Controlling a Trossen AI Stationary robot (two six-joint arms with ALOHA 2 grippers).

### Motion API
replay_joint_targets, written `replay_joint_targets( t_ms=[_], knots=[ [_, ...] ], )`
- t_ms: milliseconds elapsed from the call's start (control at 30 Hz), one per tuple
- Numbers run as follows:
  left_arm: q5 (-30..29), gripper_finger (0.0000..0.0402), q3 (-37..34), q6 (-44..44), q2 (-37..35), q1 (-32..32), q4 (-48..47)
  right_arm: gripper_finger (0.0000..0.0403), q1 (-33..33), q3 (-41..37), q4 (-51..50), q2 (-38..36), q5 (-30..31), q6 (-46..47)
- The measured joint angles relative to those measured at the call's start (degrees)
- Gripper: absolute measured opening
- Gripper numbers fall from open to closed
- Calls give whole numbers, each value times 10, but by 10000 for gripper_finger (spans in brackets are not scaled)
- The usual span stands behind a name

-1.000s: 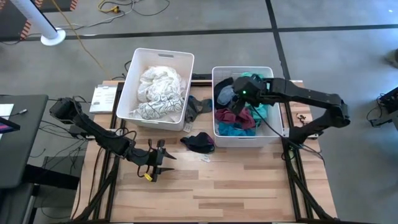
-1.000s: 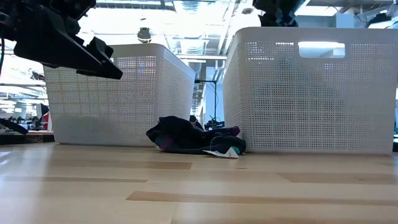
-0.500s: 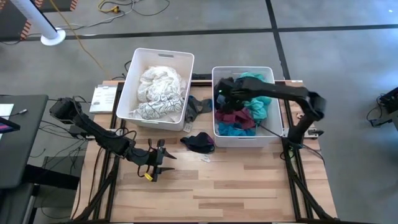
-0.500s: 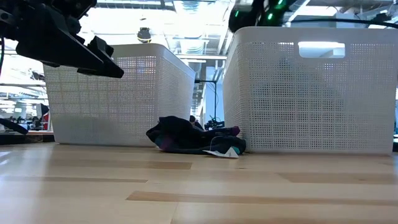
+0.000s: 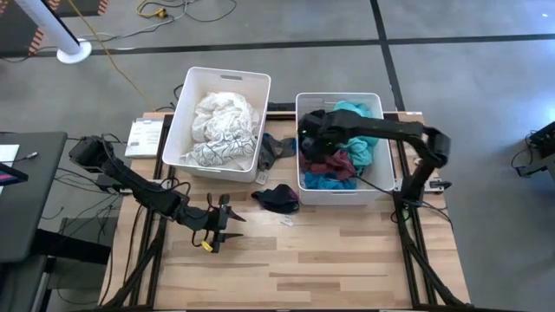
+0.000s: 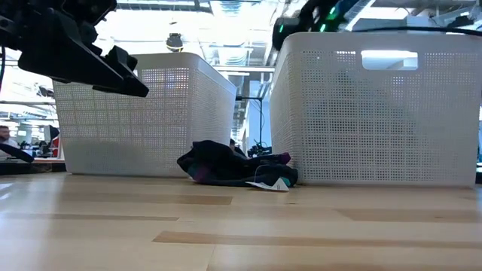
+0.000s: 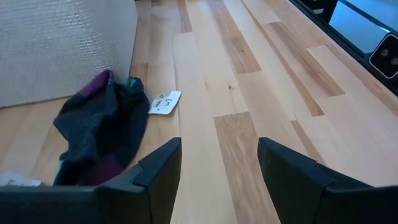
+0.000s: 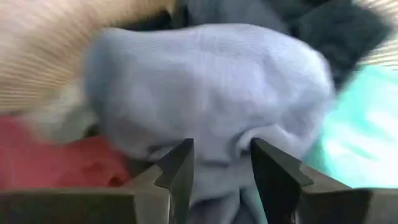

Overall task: Sort clothes
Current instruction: Put the blue sock into the right white laundry bin, then put the top dark blue sock into the right white laundry bin

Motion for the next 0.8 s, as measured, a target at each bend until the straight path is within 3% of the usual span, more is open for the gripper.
replay_joint_targets(
  t_ms=[267, 467, 800],
  knots=[
    [-1, 206, 0, 32, 0, 26, 19, 166, 43, 0, 10, -152, 0, 36],
    [-11, 206, 0, 59, 0, 62, 17, 166, 124, 0, 34, -242, 0, 47],
    [7, 206, 0, 75, 8, 117, 14, 166, 306, 0, 73, -280, 2, 47]
  ],
)
